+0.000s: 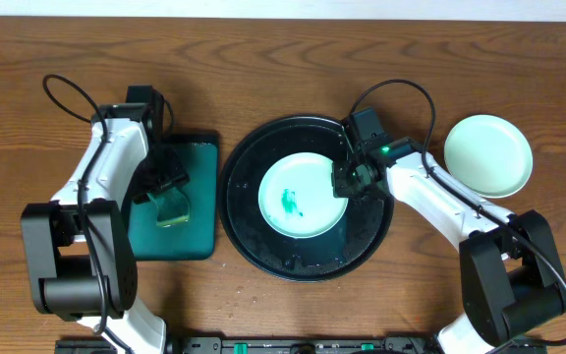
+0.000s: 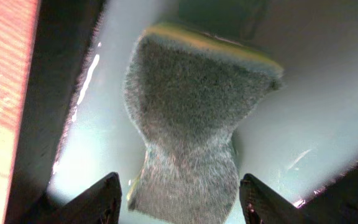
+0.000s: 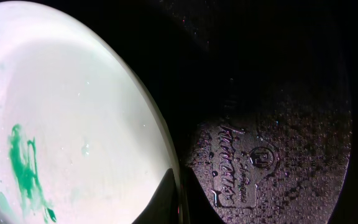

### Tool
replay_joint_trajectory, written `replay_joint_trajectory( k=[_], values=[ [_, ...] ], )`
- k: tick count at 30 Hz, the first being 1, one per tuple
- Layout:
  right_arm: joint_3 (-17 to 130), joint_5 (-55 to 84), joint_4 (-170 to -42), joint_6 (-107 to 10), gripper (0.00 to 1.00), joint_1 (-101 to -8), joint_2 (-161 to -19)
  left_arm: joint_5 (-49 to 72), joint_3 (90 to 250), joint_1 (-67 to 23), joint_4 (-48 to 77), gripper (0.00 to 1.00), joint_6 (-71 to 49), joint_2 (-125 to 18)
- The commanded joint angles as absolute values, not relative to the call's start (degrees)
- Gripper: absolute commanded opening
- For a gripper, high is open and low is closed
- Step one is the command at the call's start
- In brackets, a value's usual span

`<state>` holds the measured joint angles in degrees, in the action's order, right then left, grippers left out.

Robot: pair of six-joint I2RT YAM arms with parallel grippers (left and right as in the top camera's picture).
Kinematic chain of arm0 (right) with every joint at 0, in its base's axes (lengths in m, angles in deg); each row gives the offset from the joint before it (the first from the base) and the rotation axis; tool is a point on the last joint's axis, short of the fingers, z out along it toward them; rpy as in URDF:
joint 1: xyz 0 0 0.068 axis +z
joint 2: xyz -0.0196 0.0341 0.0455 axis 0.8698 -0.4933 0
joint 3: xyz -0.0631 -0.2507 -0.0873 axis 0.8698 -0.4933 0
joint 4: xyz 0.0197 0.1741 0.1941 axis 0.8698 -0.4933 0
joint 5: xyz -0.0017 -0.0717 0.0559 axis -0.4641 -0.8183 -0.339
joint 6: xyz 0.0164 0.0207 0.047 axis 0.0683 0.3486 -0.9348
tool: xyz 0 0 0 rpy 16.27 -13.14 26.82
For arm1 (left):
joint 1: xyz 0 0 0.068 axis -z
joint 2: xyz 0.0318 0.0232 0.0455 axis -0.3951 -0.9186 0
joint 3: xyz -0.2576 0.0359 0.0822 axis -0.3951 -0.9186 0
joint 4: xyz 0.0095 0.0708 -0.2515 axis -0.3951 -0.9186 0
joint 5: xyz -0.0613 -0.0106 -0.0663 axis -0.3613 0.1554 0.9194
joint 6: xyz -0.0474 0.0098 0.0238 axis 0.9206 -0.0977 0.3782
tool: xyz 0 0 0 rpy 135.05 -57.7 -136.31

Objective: Clean dirty plates on tray and stack at the side
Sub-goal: 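Carry the sponge with the left gripper to the remaining green plate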

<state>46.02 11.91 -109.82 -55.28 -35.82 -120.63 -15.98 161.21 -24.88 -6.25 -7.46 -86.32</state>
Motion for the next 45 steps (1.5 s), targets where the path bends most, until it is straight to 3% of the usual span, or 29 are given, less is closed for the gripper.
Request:
replay_joint_trajectory(
  k=[1,4,8,10,17,29,36,45],
  values=[
    [45.7,10.4,-109.7,-56.3,0.01,-35.6,-120.9,-15.2,157.6,-24.8,-4.4,0.61,-8.2,-86.5],
    [45.7,10.4,-109.7,-56.2,0.01,-35.6,-120.9,-15.0,155.1,-24.8,-1.6,0.56,-8.5,-86.5],
    [45.7,10.4,-110.0,-56.0,0.01,-35.6,-120.9,-15.0,153.9,-24.8,0.5,0.39,-8.7,-86.5],
    [45.7,10.6,-110.3,-56.0,0.01,-35.6,-120.9,-15.0,153.9,-24.8,1.1,0.38,-8.7,-86.5],
    [44.6,9.8,-110.5,-56.7,0.01,-35.7,-120.9,-14.6,153.8,-24.8,3.2,0.07,-8.8,-86.9],
    [36.2,9.8,-101.3,-60.4,0.01,-36.9,-120.9,-12.2,154.1,-24.7,4.0,0.07,-11.1,-85.2],
    [35.9,9.8,-101.3,-60.5,0.01,-36.9,-120.9,-11.3,154.1,-22.0,3.1,0.07,-11.0,-73.8],
    [35.9,12.6,-99.4,-60.0,0.01,-36.0,-120.9,5.8,154.1,-16.3,2.3,0.07,-13.0,-65.8]
  ],
)
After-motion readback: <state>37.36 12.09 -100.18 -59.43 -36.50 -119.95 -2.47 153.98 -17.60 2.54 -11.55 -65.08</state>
